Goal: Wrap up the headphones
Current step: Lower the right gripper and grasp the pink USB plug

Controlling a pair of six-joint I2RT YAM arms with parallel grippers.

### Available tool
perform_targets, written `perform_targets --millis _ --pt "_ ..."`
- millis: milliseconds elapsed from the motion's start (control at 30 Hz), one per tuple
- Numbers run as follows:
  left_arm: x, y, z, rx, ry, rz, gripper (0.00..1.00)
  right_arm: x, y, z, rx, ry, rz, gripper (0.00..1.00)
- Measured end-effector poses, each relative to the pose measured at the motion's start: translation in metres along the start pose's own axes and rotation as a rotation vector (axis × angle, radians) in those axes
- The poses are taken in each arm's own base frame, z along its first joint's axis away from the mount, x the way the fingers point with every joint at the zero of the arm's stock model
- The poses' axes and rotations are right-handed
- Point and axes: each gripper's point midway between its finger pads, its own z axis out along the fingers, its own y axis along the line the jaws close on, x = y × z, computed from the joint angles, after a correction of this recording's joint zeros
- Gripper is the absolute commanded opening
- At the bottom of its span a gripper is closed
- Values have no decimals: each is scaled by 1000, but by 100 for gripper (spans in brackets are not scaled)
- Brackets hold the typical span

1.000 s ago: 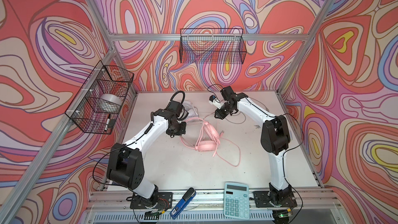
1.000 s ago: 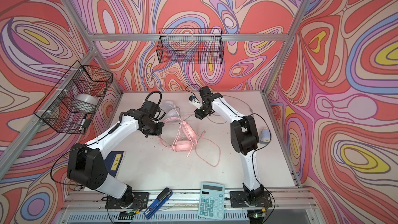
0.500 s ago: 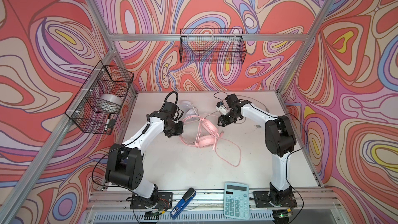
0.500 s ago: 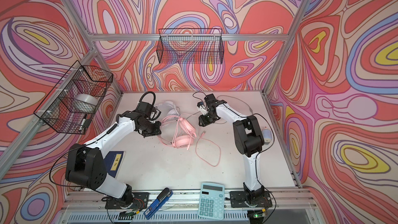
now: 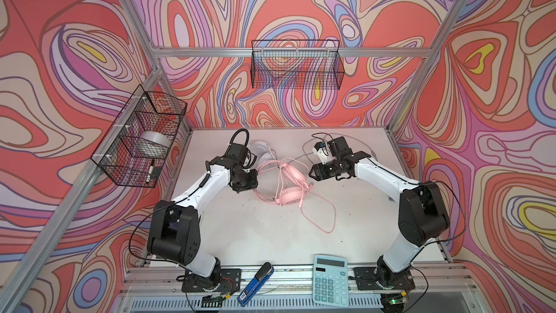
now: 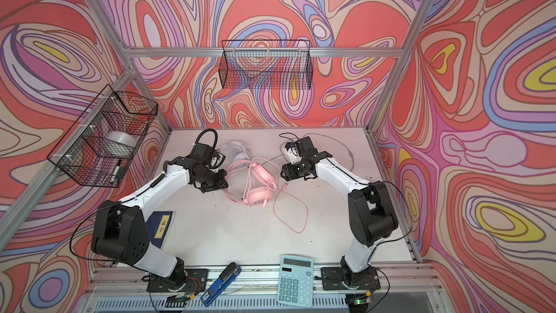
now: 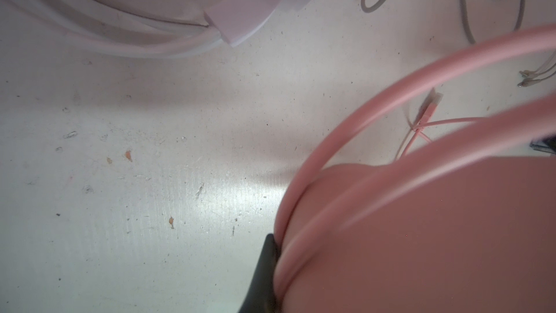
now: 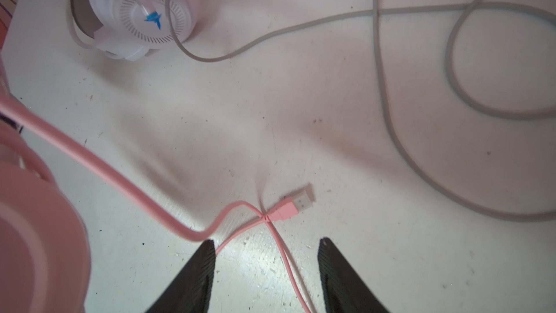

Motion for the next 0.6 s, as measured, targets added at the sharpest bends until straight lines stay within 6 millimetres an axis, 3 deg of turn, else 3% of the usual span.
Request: perform_targets --millis 233,367,467,600 --pt "-1 -3 0 15 0 -16 0 49 -29 7 144 145 47 55" --pt "-2 -4 0 23 -5 -24 0 78 -35 14 164 209 105 55" --pt "-2 -6 0 34 -5 -32 0 81 -32 19 142 199 179 55" --pt "-3 -8 2 44 -1 -38 0 68 -25 26 96 122 301 55"
